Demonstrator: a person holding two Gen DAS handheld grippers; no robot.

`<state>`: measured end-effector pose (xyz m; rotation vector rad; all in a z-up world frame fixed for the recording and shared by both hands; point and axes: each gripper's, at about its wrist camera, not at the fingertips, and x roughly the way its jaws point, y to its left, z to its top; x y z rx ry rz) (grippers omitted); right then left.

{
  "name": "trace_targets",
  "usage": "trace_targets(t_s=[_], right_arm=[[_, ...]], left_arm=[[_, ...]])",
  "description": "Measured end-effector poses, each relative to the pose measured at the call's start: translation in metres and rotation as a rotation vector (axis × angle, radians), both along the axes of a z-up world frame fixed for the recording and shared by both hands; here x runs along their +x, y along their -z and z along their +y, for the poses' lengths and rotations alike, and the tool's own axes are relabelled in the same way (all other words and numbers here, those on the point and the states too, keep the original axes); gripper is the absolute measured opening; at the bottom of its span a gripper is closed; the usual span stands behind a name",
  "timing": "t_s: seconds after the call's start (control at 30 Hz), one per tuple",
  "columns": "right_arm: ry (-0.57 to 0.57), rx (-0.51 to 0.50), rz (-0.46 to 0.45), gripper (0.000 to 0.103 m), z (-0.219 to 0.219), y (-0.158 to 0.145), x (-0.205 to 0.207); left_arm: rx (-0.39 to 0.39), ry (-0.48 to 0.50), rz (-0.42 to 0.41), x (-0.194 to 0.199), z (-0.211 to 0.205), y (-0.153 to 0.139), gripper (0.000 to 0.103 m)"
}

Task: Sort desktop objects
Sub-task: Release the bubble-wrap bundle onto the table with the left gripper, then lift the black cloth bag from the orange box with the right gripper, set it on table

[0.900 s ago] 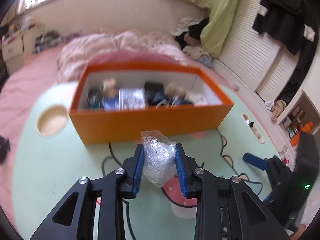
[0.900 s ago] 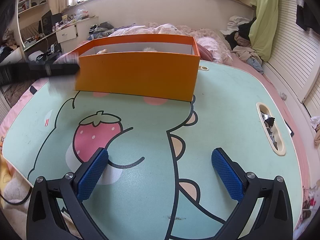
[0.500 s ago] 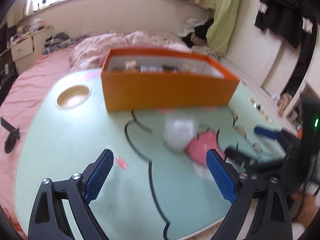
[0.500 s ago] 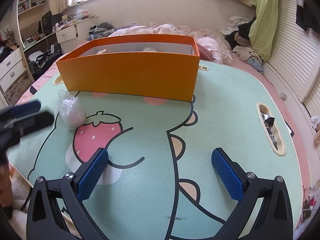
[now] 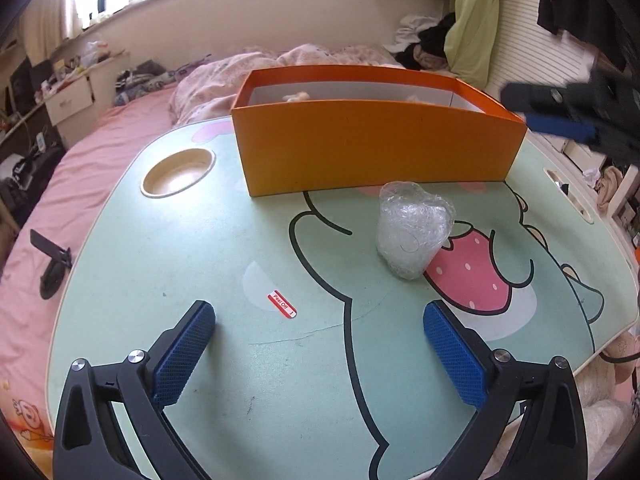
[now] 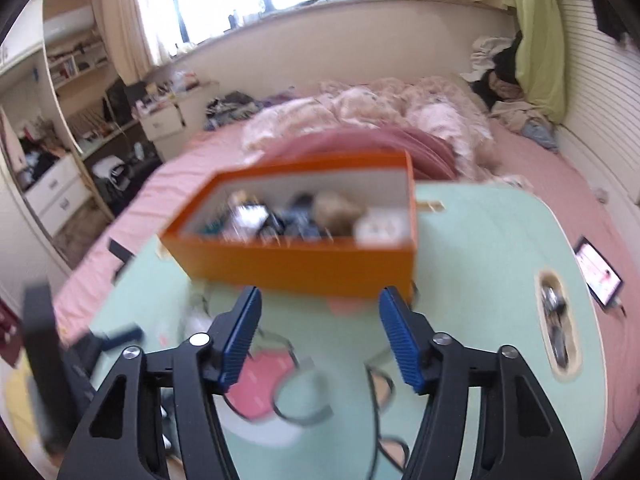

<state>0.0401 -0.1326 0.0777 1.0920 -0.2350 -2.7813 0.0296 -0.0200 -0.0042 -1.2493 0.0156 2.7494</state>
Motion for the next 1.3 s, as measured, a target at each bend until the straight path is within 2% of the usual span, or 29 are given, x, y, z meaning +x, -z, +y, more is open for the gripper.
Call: trace_targets(t_s=[0.03,0.1,0.23,0.37,0.47,0.57,0.63,0.7,0.77,0.87,0.97,1.1,1.2,1.23,1.27,1.3], right_arm=[[-0.019,0.007,-0.024,0.051,-0.004,-0.006,-0.018],[-0.039,-0.014,-0.099,0.051,-0.006,-0.008,-0.045],[-0.044,-0.098,-0.297,0.051,-0.003,0.008,-0.092],[-0.103,-0.049,-0.483,0.051,-0.01,0.034,-0.119],[-0.126,-0.026,-0.523,0.048,-0.011,0.045,-0.126],[-0.13,-0.045,-0.494,0.033,-0.004,0.041,-0.119],[-0.12,-0.101,-0.437,0.03,0.006,0.032,-0.108],[-0.119,-0.159,-0.319,0.029,0.017,0.006,-0.088],[-0.098,-0.175,-0.198,0.029,0.028,-0.022,-0.061],[-0.117,-0.221,-0.073,0.03,0.03,-0.043,-0.008],[-0.118,-0.216,-0.089,0.031,0.027,-0.029,0.02],[-0.092,-0.203,-0.178,0.034,0.02,0.01,0.02],[-0.013,-0.207,-0.12,0.034,0.027,0.01,0.029],[0.007,-0.2,-0.062,0.04,0.026,0.002,0.039],[0.019,-0.18,-0.006,0.056,0.025,-0.005,0.049],[0.013,-0.15,0.037,0.066,0.022,-0.011,0.062]], left_arm=[[0.0,0.0,0.0,0.0,0.001,0.0,0.103],[0.0,-0.001,0.0,0.0,0.002,0.0,0.103],[0.0,-0.003,0.0,0.0,0.003,0.0,0.103],[0.0,-0.005,0.001,0.0,0.005,-0.001,0.103],[0.0,-0.005,0.002,0.0,0.005,-0.001,0.103],[-0.001,-0.005,0.003,0.0,0.005,-0.001,0.103],[0.0,-0.005,0.003,0.0,0.006,0.0,0.103],[-0.001,-0.006,0.003,0.0,0.005,0.0,0.103],[-0.001,-0.006,0.004,0.0,0.005,0.0,0.103],[-0.002,-0.006,0.004,0.0,0.005,0.001,0.103],[-0.001,-0.006,0.005,0.0,0.004,0.001,0.103],[-0.002,-0.006,0.005,0.001,0.004,0.002,0.103],[-0.001,-0.006,0.005,0.001,0.004,0.002,0.103],[-0.002,-0.006,0.005,0.001,0.004,0.002,0.103],[-0.002,-0.006,0.005,0.001,0.004,0.002,0.103],[-0.002,-0.006,0.005,0.001,0.004,0.002,0.103]])
